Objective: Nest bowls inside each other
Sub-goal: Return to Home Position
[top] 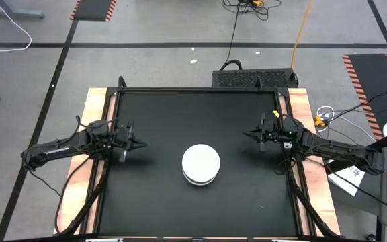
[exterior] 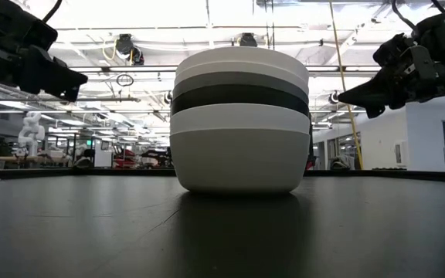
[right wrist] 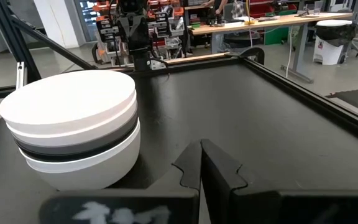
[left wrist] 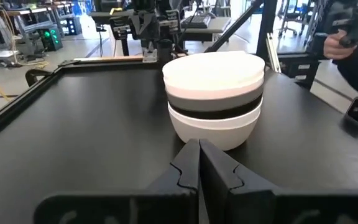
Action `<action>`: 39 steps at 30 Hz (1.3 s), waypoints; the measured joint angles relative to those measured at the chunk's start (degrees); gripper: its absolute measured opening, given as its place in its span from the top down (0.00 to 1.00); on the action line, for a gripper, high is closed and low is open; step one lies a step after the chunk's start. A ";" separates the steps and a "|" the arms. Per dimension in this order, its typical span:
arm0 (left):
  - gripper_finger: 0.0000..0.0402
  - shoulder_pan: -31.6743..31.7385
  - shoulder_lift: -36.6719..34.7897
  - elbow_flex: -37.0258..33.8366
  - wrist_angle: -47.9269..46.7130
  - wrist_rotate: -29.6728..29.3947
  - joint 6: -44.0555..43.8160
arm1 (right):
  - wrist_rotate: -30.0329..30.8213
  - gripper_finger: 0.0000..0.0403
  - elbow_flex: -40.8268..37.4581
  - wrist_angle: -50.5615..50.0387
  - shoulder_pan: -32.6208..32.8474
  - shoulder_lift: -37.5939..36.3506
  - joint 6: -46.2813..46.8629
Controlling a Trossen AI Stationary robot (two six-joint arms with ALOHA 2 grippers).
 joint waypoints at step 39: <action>0.95 0.00 0.00 0.02 1.18 -5.01 -2.81 | -0.02 1.00 0.00 -0.02 0.02 0.01 1.51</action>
